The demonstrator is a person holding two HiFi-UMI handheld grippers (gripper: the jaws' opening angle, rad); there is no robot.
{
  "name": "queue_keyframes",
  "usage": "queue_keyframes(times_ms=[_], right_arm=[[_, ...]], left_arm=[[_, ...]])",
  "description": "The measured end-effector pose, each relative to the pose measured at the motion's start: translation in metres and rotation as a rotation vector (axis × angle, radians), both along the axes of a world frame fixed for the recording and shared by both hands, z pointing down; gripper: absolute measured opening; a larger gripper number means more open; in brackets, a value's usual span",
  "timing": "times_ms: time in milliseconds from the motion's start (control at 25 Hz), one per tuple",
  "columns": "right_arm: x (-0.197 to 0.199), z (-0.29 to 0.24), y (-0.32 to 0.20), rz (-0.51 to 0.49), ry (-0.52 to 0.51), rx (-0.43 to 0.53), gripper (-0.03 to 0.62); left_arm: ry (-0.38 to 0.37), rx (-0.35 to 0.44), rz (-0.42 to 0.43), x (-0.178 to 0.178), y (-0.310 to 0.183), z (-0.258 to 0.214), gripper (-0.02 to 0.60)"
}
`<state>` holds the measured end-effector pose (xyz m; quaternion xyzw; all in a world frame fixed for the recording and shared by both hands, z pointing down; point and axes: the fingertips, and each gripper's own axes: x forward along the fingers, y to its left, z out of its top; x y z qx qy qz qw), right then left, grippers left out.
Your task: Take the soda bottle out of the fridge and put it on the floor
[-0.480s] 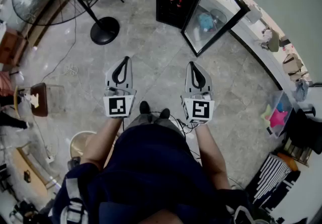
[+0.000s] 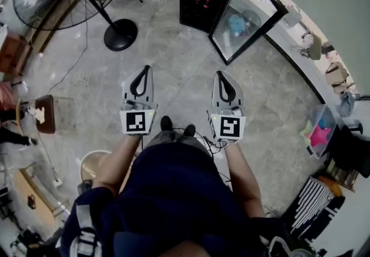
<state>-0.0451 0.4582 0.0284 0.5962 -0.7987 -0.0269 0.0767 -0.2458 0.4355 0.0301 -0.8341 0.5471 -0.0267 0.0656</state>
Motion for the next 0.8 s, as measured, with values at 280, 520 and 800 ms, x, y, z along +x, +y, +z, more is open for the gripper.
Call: queue_keyframes(times_ms=[280, 520, 800], right_arm=[[-0.0018, 0.0051, -0.0027, -0.008, -0.020, -0.019, 0.018], [-0.0014, 0.0033, -0.0041, -0.016, -0.021, -0.012, 0.018], [-0.0020, 0.0011, -0.0054, -0.026, -0.032, -0.015, 0.018]], left_arm=[[0.003, -0.009, 0.006, 0.0015, -0.0014, 0.0017, 0.023], [0.003, -0.026, 0.017, 0.0027, -0.0023, 0.0054, 0.023], [-0.009, -0.007, 0.029, 0.0069, -0.0059, 0.0050, 0.025]])
